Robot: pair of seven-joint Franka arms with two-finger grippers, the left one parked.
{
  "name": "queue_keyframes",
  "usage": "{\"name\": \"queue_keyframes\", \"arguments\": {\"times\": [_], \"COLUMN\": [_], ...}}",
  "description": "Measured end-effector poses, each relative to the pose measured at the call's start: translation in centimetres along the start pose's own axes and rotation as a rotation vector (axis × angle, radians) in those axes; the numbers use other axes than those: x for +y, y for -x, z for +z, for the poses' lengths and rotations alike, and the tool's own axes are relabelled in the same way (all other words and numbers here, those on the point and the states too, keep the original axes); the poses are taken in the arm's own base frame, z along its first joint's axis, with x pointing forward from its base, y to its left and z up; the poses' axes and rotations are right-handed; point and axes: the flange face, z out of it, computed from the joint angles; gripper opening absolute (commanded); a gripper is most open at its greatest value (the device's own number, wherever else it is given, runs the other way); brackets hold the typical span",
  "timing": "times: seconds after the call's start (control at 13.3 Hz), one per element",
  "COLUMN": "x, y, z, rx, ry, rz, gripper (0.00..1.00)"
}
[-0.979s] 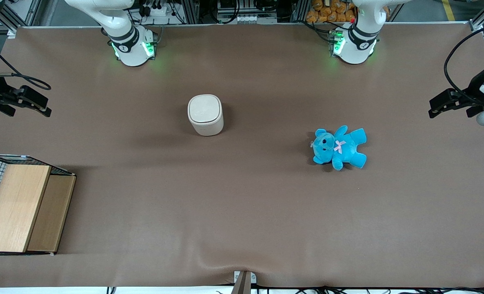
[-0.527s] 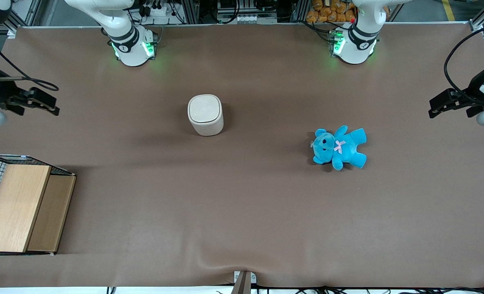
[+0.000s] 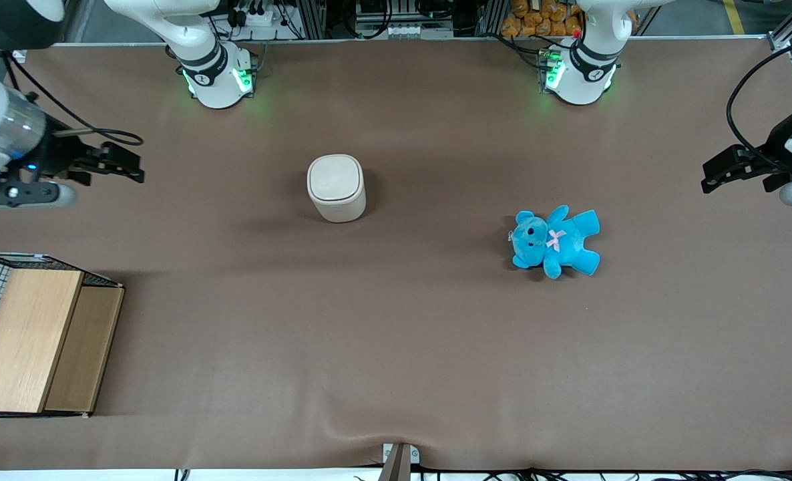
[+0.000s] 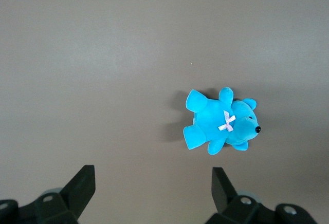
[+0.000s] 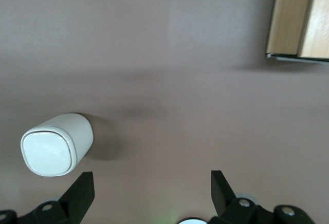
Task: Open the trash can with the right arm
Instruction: 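Move the open right gripper toward the white trash can's lid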
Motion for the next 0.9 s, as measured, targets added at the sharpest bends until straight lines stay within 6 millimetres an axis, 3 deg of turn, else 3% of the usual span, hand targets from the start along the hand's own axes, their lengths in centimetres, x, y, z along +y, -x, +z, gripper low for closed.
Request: {"name": "queue_keyframes", "arguments": {"times": [0.15, 0.3, 0.6, 0.9], "x": [-2.1, -4.7, -10.2, -13.2], "y": [0.2, 0.5, 1.4, 1.9], "z": [1.3, 3.1, 6.9, 11.6], "rx": [-0.027, -0.051, -0.063, -0.052], "ry": [0.006, 0.015, 0.035, 0.043], "rz": [0.001, 0.001, -0.019, -0.065], "gripper": [0.86, 0.66, 0.35, 0.07]}}
